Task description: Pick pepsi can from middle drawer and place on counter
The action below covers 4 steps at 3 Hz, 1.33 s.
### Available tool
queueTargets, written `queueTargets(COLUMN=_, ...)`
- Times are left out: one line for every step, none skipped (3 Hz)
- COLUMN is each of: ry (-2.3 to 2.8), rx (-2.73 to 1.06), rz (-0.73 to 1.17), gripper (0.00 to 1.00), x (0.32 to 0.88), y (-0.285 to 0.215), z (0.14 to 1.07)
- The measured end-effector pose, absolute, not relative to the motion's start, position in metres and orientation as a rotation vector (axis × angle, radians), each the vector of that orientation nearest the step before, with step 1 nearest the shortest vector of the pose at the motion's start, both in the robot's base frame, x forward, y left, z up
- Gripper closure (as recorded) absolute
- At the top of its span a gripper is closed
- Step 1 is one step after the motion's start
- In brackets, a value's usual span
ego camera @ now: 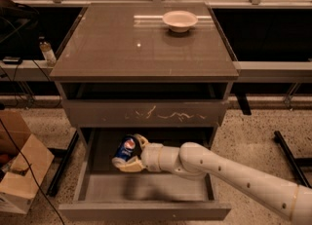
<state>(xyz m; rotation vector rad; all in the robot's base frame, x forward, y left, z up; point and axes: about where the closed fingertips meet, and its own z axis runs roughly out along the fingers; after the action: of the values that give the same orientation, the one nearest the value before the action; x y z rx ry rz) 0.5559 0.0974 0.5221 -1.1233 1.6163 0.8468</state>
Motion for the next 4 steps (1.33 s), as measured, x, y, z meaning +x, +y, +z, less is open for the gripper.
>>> queueTargets(ry=1.454, rx=-1.094, rz=0.952, gripper=1.00, x=0.568, y=0.070, z=0.613)
queueTargets(ry=1.312, rx=-1.135, rz=1.013, gripper=1.00, x=0.566, y=0.055, z=0.676)
queueTargets(ry=1.035, rx=-1.274, rz=1.018, gripper=1.00, x=0.554, y=0.048, z=0.775)
queueTargets(ry=0.833, rx=-1.414, rz=1.009, gripper=1.00, x=0.528, y=0.045, z=0.833)
